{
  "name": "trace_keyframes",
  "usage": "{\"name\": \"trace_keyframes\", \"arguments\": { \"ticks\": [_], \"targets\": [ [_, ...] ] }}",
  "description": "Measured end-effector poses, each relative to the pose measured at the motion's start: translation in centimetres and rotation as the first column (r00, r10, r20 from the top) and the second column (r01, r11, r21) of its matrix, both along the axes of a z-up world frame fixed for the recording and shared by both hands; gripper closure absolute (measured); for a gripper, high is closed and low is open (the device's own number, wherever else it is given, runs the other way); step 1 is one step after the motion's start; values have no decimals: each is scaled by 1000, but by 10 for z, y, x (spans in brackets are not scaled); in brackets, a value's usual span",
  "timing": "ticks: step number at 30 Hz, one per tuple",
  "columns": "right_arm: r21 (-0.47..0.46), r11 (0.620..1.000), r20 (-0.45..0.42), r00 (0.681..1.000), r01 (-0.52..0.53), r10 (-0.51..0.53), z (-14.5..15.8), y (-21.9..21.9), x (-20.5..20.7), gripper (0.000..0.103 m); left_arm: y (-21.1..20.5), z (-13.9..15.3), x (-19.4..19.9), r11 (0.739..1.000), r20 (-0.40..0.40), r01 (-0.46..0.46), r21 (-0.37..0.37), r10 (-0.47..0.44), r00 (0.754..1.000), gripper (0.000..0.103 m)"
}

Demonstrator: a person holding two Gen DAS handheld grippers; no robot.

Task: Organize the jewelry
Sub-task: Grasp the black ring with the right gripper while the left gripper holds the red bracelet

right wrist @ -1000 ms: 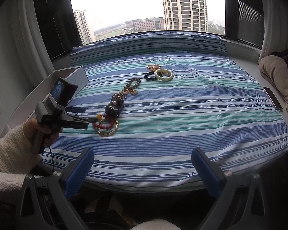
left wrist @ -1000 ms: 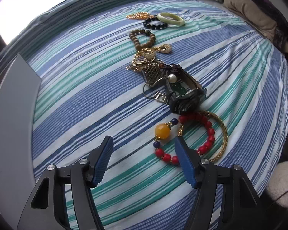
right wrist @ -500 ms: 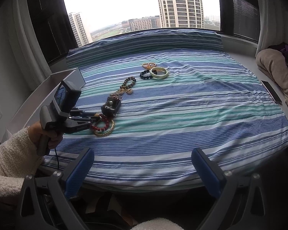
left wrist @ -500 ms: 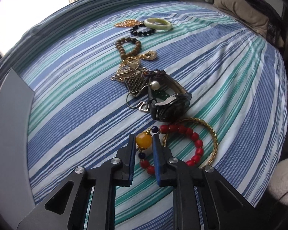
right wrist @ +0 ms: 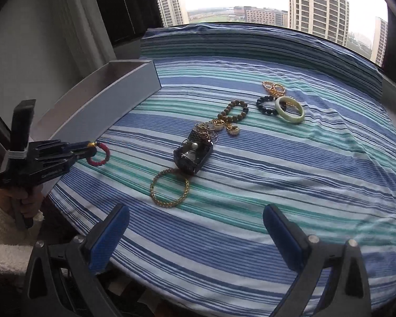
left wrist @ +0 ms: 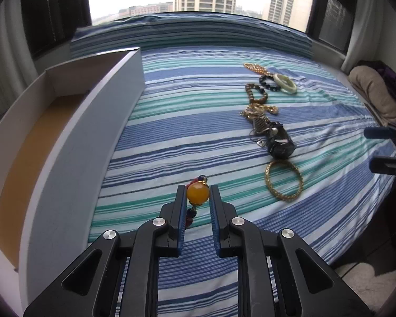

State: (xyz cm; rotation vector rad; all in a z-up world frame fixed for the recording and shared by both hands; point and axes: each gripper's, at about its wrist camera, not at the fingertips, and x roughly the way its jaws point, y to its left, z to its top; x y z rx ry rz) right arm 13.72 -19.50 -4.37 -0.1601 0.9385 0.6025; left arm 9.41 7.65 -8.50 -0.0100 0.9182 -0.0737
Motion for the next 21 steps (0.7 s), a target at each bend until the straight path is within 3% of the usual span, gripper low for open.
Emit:
{"name": "trace_keyframes", "arguments": {
  "ticks": [3,5,7,10,12,14,16,18,21],
  "targets": [
    [-53,990,-26,992,-129,127,-20,40,39,4,16,-4,-13,998,-11,-51,-35,50,999,88],
    [-114,975,-31,982,-190,187,-32,63,57,27,22,-5,-20,996,-11,-74,-50,74,997,88],
    [-154,960,-49,972,-233,228,-42,80,71,40,25,-6,-26,994,-11,-87,-71,86,996,88],
    [-198,936,-84,957,-290,279,-57,96,85,43,27,-6,-30,992,-13,-95,-87,94,995,88],
    [-218,920,-105,945,-325,309,-66,105,91,51,27,-6,-30,991,-14,-96,-94,95,995,88],
    [-229,902,-141,929,-366,342,-75,112,94,67,28,-6,-29,990,-14,-97,-101,96,995,88],
    [-253,887,-163,921,-387,355,-84,117,97,72,28,-6,-29,990,-13,-96,-102,95,995,88],
    [-226,899,-176,924,-375,341,-81,114,100,88,28,-4,-31,989,-11,-100,-105,99,995,88],
    [-154,932,-174,938,-327,301,-57,94,93,92,29,1,-37,988,0,-94,-123,95,996,88]
  ]
}}
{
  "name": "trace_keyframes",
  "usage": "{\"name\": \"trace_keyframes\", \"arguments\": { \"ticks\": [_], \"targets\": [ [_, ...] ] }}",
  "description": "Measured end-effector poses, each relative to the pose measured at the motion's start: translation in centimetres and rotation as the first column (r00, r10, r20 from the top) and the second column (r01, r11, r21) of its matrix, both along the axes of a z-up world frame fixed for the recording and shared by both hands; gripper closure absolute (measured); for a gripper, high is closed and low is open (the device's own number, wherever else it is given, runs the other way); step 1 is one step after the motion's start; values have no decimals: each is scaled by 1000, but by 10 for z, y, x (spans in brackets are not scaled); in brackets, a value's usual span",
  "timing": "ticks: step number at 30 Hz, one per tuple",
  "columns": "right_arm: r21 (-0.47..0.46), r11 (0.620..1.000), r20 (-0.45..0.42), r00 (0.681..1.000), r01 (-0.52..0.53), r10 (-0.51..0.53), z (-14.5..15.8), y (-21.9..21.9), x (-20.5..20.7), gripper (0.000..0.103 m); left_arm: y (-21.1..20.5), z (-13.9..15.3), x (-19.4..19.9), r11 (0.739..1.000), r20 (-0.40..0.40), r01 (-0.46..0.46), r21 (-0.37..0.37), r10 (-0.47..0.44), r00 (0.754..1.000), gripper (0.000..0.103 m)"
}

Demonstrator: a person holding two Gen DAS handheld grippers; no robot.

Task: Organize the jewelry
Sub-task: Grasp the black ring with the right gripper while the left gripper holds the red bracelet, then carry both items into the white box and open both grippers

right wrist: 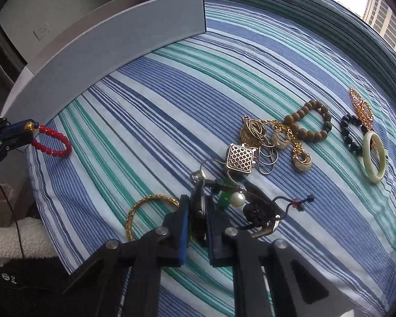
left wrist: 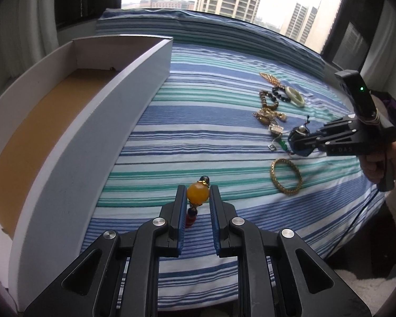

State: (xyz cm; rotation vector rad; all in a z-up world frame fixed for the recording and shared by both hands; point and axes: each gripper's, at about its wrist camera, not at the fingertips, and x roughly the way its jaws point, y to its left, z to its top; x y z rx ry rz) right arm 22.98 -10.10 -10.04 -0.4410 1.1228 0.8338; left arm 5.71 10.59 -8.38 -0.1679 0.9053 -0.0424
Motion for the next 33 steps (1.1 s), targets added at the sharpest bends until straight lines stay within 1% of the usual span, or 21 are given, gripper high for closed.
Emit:
{"name": "trace_keyframes", "arguments": {
  "ticks": [2,3,4,5,7,8,10,11,13,14,16,18,20,21,23,24,27,28,30,31,33],
  "targets": [
    [93,994,-43,998,59,-55,22,-20,-6,92,-1,2,-2,1000,7,2,11,-2,1000,88],
    [119,989,-58,995,91,-84,29,-29,-9,92,-2,2,-2,1000,7,0,8,0,1000,88],
    [109,986,-54,991,128,-122,31,-36,-11,92,-1,2,-2,1000,7,2,-6,-2,1000,88],
    [72,984,-46,986,163,-160,30,-42,-12,92,-1,2,-1,1000,6,6,-24,-6,1000,88],
    [29,977,-81,975,210,-208,23,-54,-13,92,-1,2,0,999,5,4,-35,-4,1000,88],
    [37,970,-104,967,238,-233,20,-61,-12,92,-1,3,-1,999,7,2,-35,-2,1000,88],
    [91,958,-142,956,272,-258,21,-74,-15,92,0,6,-5,999,15,4,-50,-3,1000,88],
    [89,957,-113,958,275,-264,24,-77,-19,92,2,8,-7,999,19,3,-54,-2,1000,88],
    [31,959,8,959,282,-282,27,-75,-26,92,5,10,-10,998,26,-4,-57,6,1000,88],
    [53,952,-1,953,302,-302,28,-77,-25,92,7,11,-11,998,27,-8,-64,10,1000,88],
    [141,922,-110,931,362,-348,29,-85,-16,92,10,14,-11,997,28,-18,-70,20,999,88],
    [162,896,-113,909,414,-400,32,-86,-8,92,11,18,-14,997,34,-26,-74,29,999,88],
    [228,865,-180,893,446,-413,38,-86,-1,92,14,28,-18,995,37,-34,-89,38,999,88],
    [235,865,-170,895,443,-412,45,-79,-1,92,17,35,-20,994,39,-39,-99,43,998,88],
    [213,912,-31,936,350,-351,68,-47,-12,92,26,54,-26,992,50,-60,-113,66,997,88],
    [217,931,12,953,294,-303,81,-27,-18,92,33,66,-30,990,64,-75,-115,83,994,88],
    [292,948,25,990,128,-141,118,35,-39,92,64,104,-47,983,117,-154,-104,166,979,88],
    [309,949,50,995,62,-81,131,58,-48,92,76,115,-53,978,132,-184,-98,196,972,88],
    [339,938,98,994,-69,38,152,105,-65,92,100,128,-62,966,159,-255,-52,260,953,88],
    [349,929,114,990,-121,86,159,128,-72,92,110,130,-65,956,159,-292,-27,292,943,88],
    [361,911,145,977,-197,154,165,173,-82,92,132,124,-65,938,143,-346,-2,343,929,88]
  ]
}}
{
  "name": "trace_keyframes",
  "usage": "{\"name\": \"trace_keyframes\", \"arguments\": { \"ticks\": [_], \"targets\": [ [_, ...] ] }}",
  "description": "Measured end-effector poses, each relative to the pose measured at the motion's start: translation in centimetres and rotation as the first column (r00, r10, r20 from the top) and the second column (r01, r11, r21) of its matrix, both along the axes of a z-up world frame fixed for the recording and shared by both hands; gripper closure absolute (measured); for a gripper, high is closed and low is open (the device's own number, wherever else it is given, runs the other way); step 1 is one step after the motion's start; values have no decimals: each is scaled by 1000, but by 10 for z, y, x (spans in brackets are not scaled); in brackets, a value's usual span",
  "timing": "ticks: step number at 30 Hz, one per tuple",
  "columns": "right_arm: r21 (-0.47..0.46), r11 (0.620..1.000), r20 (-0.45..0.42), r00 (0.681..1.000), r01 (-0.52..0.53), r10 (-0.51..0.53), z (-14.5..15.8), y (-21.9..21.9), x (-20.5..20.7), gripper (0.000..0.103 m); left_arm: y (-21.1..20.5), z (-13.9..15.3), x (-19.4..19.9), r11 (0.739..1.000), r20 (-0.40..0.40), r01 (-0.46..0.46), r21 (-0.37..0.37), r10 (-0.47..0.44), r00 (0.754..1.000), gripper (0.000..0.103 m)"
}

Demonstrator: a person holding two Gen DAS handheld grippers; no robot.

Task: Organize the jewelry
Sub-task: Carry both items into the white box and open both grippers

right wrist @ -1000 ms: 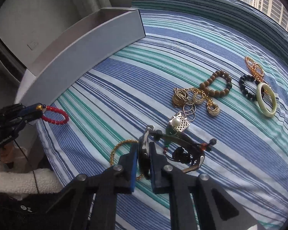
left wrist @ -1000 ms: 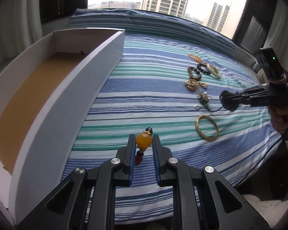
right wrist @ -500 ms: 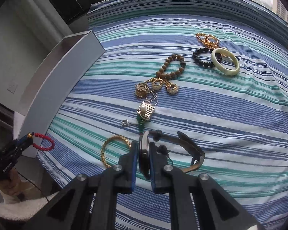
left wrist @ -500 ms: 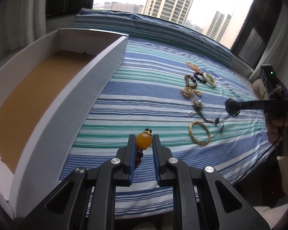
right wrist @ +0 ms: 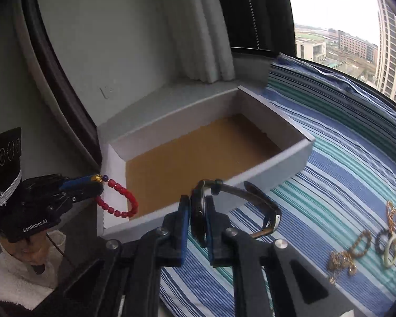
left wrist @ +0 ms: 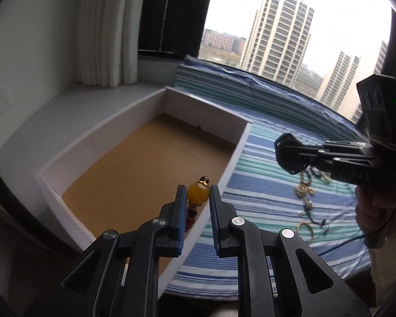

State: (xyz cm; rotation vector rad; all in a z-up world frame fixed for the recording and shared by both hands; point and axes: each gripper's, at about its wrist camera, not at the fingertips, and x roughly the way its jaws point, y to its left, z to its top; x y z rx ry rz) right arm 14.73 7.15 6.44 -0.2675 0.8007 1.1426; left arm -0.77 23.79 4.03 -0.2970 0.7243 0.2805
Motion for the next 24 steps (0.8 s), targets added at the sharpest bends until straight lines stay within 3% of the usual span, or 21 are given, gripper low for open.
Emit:
{"name": "trace_keyframes", "arguments": {
  "ticks": [3,6,11,12,13,14,15,20,21,23,24],
  "targets": [
    [-9,998,30,998,-61,62,-10,60,-5,92,27,-27,9,997,-66,-80,22,82,994,88],
    [-58,997,42,997,-57,60,-37,105,4,92,46,-60,19,993,-129,-121,-3,120,984,88],
    [-125,992,10,1000,-15,16,-71,139,22,89,52,-92,26,993,-170,-114,9,113,979,86],
    [-140,990,13,1000,-6,8,-74,143,24,86,52,-95,29,993,-179,-118,25,120,977,82],
    [-144,990,7,1000,9,-8,-75,144,26,65,53,-96,29,991,-181,-131,41,136,974,74],
    [-128,991,-4,1000,30,-31,-71,142,28,44,53,-94,28,989,-176,-141,52,148,973,50],
    [-95,994,-12,999,49,-51,-66,136,29,43,52,-90,26,987,-155,-147,60,155,976,34],
    [21,996,57,995,84,-86,-20,98,15,41,39,-63,11,986,-61,-143,92,148,987,17],
    [41,995,80,993,89,-92,-11,88,11,39,33,-59,9,986,-45,-139,93,143,989,12],
    [79,991,126,985,107,-116,3,64,2,25,17,-51,6,988,-17,-120,96,122,992,10],
    [96,988,148,980,119,-133,9,52,-3,24,9,-47,8,990,-5,-99,98,99,995,9]
  ]
}}
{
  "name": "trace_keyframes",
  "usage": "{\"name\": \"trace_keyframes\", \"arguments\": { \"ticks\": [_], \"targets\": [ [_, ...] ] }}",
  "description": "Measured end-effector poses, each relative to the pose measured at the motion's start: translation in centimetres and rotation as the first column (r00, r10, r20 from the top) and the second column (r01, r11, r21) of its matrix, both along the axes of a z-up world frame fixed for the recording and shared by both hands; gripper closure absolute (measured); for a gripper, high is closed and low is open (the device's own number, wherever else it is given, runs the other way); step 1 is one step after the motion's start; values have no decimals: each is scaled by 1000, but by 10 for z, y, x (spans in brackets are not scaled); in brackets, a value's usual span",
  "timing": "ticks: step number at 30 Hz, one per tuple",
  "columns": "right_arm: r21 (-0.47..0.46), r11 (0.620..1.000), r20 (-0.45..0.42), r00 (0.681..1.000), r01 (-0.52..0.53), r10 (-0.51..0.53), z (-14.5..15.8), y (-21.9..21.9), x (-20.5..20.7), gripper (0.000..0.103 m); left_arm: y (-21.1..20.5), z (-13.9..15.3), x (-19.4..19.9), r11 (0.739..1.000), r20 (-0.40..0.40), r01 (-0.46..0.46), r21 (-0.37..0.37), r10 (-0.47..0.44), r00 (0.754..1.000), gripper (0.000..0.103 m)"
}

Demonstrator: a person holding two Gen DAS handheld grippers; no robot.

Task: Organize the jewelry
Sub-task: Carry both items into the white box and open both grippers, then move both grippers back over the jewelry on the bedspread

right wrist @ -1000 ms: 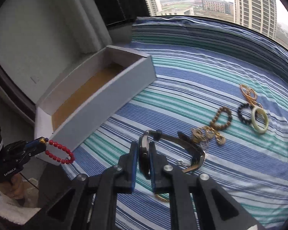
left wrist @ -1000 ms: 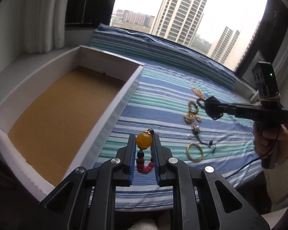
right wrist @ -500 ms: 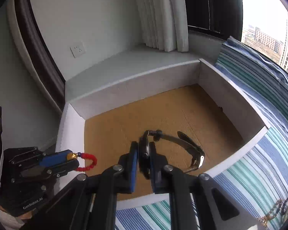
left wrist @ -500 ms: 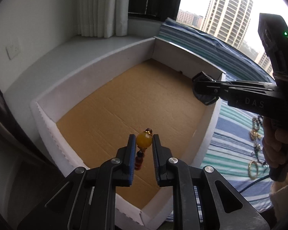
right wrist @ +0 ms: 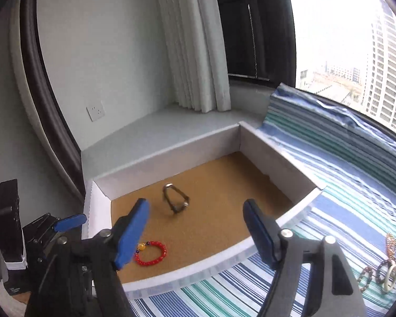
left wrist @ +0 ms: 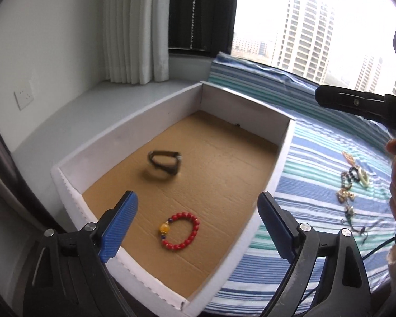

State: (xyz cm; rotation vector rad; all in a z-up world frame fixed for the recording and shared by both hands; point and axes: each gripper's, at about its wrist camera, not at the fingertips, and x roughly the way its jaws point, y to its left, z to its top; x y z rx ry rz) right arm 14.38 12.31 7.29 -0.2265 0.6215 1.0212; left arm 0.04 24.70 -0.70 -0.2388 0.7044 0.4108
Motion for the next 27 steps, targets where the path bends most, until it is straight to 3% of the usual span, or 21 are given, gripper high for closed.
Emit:
{"name": "trace_keyframes", "arguments": {
  "ticks": [6,11,16,21,27],
  "targets": [
    [1,993,85,989,121,-121,7,-76,-23,24,-52,8,10,993,61,112,-29,-110,992,5],
    [-43,968,180,955,248,-237,-5,-140,-44,24,-99,1,24,977,54,210,-46,-207,977,5],
    [-55,925,168,917,376,-362,-23,-211,-57,24,-141,-13,32,946,33,311,-88,-309,950,5],
    [-57,849,108,849,525,-518,-49,-278,-71,24,-178,-31,35,918,-18,387,-89,-390,921,5],
    [-60,744,33,746,665,-665,-77,-342,-93,24,-197,-40,23,906,-53,418,-65,-421,905,5]
  ]
}}
